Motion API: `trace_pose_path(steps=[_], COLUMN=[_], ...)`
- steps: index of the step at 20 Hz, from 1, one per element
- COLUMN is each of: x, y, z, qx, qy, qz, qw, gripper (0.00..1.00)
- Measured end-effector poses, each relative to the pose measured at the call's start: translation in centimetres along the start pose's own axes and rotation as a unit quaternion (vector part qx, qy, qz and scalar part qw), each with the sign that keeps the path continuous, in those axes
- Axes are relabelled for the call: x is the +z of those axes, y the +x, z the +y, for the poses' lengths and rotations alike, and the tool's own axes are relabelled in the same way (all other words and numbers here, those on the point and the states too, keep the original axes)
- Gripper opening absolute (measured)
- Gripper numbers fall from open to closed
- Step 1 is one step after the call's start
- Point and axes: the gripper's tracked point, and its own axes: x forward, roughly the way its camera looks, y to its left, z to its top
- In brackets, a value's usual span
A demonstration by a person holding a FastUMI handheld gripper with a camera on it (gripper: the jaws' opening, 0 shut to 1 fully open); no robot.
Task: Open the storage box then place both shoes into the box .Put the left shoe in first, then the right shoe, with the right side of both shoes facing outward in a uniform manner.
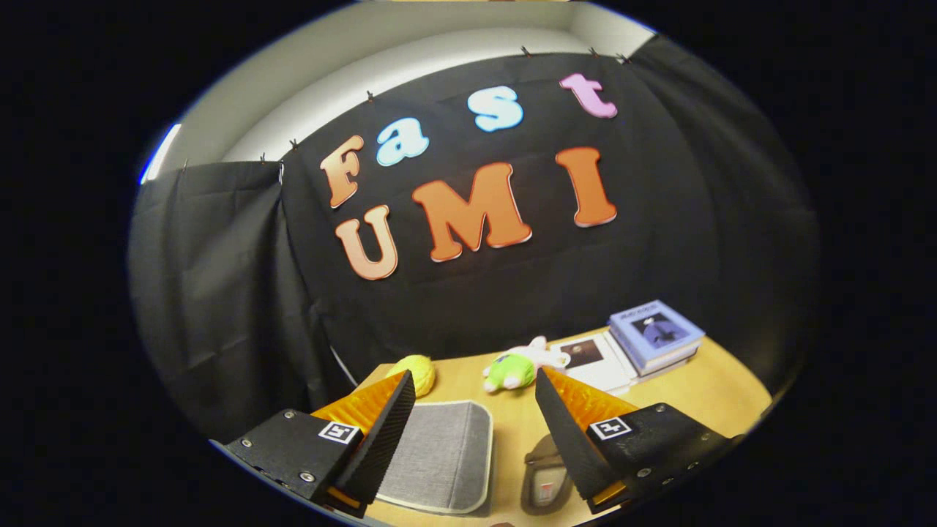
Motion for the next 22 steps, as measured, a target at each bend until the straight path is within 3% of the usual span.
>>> trace_pose_path(steps=[4, 11, 15, 22], x=[-6.7, -15.0, -16.2, -16.7], y=[3.2, 5.7, 6.4, 7.3], z=[-1.7, -1.4, 0.0, 1.0], qx=[0.028, 0.081, 0.12, 0.147], qy=[0.066, 0.205, 0.288, 0.355], qz=[0.097, 0.198, 0.216, 0.22], qw=[0.993, 0.955, 0.925, 0.897], gripper=[0.98, 0.98, 0.98, 0.97])
